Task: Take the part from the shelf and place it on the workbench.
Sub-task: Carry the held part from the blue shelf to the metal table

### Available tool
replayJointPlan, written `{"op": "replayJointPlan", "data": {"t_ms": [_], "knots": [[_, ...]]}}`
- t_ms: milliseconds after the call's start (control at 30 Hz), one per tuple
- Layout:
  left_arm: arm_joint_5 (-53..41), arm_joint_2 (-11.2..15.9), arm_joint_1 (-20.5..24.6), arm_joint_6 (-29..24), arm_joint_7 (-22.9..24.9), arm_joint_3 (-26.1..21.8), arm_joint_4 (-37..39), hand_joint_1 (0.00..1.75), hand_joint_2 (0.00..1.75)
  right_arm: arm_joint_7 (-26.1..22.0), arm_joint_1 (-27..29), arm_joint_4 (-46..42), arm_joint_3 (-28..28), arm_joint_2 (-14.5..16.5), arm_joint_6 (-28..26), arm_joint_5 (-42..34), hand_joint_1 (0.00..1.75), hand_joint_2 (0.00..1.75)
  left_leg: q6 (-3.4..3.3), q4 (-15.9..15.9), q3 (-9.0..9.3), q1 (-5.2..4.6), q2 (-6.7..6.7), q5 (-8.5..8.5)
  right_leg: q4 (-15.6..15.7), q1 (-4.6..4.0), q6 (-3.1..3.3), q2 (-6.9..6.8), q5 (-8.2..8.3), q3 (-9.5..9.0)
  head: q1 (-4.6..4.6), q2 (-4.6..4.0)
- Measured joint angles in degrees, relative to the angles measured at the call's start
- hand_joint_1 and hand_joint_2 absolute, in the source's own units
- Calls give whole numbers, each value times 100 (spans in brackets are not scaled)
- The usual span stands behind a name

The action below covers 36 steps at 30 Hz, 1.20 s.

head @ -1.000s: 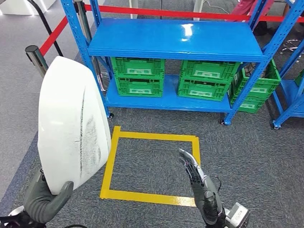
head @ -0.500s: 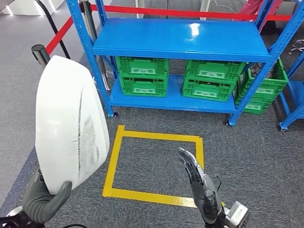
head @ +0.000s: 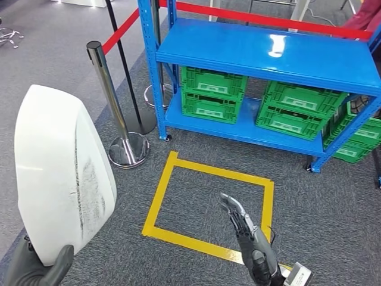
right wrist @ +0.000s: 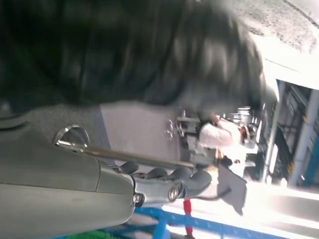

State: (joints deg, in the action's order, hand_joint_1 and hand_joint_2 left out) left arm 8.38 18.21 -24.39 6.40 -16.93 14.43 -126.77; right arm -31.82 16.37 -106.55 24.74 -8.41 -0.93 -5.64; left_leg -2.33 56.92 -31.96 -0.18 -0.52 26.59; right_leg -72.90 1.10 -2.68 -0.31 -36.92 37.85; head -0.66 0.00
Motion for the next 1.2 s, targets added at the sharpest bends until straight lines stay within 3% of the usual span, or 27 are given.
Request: {"op": "replayJointPlan", "data": {"t_ms": [33, 67, 133, 167, 233, 300, 367, 467, 500, 533, 567, 633, 700, 733, 800, 867, 900, 967, 1000, 1033, 1067, 1100, 1133, 1200], "knots": [[3, 5, -57, -36, -7, -2, -14, 175, 175, 11, 7, 10, -2, 0, 17, 8, 0, 175, -5, 2, -3, -9, -49, -2, -93, -1, 9, 11, 30, 49, 2, 0], [16, 13, -106, -75, -11, -5, -26, 175, 175, 33, 6, 20, -3, 0, 38, 19, 0, 175, -5, 5, 1, -17, -103, -3, 46, -2, 24, 25, 171, -15, 2, 0], [70, 33, -195, -161, -34, -15, -57, 175, 175, 95, -12, 29, -5, 0, 92, 48, 0, 175, 2, 17, 8, -25, -209, -3, 771, -3, 75, 158, 577, -361, 2, 0], [112, 48, -231, -199, -54, -22, -76, 175, 175, 136, -25, 29, -5, 0, 121, 63, 0, 175, 16, 42, -3, -36, -259, 2, 1148, 6, 96, 248, 705, -539, -2, 0], [188, 74, -309, -254, -104, -49, -115, 175, 175, 224, -62, 27, -3, 0, 168, 87, 0, 175, 74, 80, -58, -40, -346, -7, 1502, 3, 116, 356, 764, -721, -5, 0], [234, 97, -374, -279, -147, -86, -143, 175, 175, 290, -96, 25, 0, 0, 191, 99, 0, 175, 143, 102, -105, -23, -425, -24, 1526, 0, 141, 278, 770, -750, -5, 1], [251, 117, -404, -283, -172, -116, -157, 175, 175, 317, -114, 22, -9, 0, 194, 105, 0, 175, 207, 279, -187, -18, -311, 96, 1554, 18, 196, 166, 789, -768, -24, 1], [257, 143, -408, -280, -182, -136, -164, 175, 175, 333, -119, 21, -30, 1, 194, 107, 0, 175, 310, 1268, -629, 22, -48, 615, 1567, 21, 242, -22, 785, -782, -58, 0], [258, 146, -413, -279, -182, -137, -164, 175, 175, 337, -119, 21, -34, 1, 195, 108, 0, 175, 335, 1583, -768, 45, -27, 726, 1566, 19, 243, -84, 782, -781, -57, 0], [258, 149, -419, -278, -182, -138, -164, 175, 175, 340, -120, 21, -37, 0, 196, 110, 0, 175, 353, 1720, -822, 65, -16, 732, 1565, 19, 241, -143, 778, -784, -57, 0], [259, 151, -424, -276, -182, -139, -164, 175, 175, 341, -121, 21, -39, 0, 196, 112, 0, 175, 364, 1626, -765, 81, -3, 627, 1564, 20, 234, -197, 772, -791, -58, 0], [260, 155, -427, -276, -182, -143, -165, 175, 175, 343, -125, 21, -40, 1, 196, 117, 0, 175, 363, 892, -378, 96, 114, 258, 1564, 22, 204, -292, 753, -822, -58, 0], [260, 158, -426, -275, -184, -150, -167, 175, 175, 343, -130, 21, -44, 2, 196, 122, 0, 175, 312, 249, -55, 66, 280, 70, 1555, -5, 148, -365, 729, -842, -58, 0], [260, 158, -427, -275, -185, -153, -168, 175, 175, 343, -133, 21, -48, 2, 196, 125, 0, 175, 278, 133, -7, 47, 319, 70, 1556, -20, 117, -398, 723, -846, -58, 1], [264, 159, -433, -270, -188, -157, -172, 175, 175, 345, -139, 17, -54, 2, 196, 134, 0, 175, 200, 120, -30, 28, 241, 71, 1574, -26, 48, -469, 718, -862, -54, 0], [278, 158, -423, -256, -189, -161, -179, 175, 175, 358, -141, -3, -66, 2, 195, 154, 0, 175, 119, 83, -27, 41, 163, 41, 1467, -8, -12, -379, 607, -814, -41, 1], [285, 157, -403, -245, -184, -163, -183, 175, 175, 369, -142, -18, -78, 2, 192, 167, 0, 175, 77, 63, -23, 52, 124, 24, 1253, -3, -28, -269, 467, -710, -27, 1], [297, 155, -340, -211, -163, -165, -186, 175, 175, 393, -137, -38, -112, 9, 176, 187, 0, 175, 27, 59, -46, 48, 45, 9, 515, 1, -28, -46, 101, -343, 1, 1], [301, 155, -305, -184, -140, -166, -184, 175, 175, 404, -132, -42, -133, 13, 157, 196, 0, 175, 16, 61, -55, 37, -3, 5, 156, -1, -25, -5, -23, -154, 8, 0], [305, 154, -263, -145, -110, -166, -182, 175, 175, 410, -126, -44, -159, 16, 129, 199, 0, 175, 11, 62, -59, 26, -53, 2, -47, -4, -18, 12, -41, -36, 8, 0], [308, 154, -213, -95, -66, -167, -178, 175, 175, 410, -119, -54, -189, 17, 91, 203, 0, 175, 8, 65, -58, 17, -107, 0, -30, -6, -7, 21, 58, -21, 8, 0], [307, 154, -159, -37, -13, -167, -174, 175, 175, 405, -109, -74, -221, 21, 47, 209, 0, 175, 9, 70, -53, 10, -164, 0, 216, -7, 12, 38, 258, -119, 9, 0], [301, 154, -107, 23, 37, -168, -169, 175, 175, 396, -97, -101, -251, 26, 1, 219, 0, 175, 13, 79, -48, 7, -217, 3, 610, -7, 35, 88, 492, -291, 9, 0], [273, 155, -17, 138, 117, -169, -158, 175, 175, 372, -71, -158, -295, 36, -85, 260, 0, 175, 45, 113, -69, -3, -309, 10, 1295, -4, 77, 269, 749, -612, 4, 1]]}}
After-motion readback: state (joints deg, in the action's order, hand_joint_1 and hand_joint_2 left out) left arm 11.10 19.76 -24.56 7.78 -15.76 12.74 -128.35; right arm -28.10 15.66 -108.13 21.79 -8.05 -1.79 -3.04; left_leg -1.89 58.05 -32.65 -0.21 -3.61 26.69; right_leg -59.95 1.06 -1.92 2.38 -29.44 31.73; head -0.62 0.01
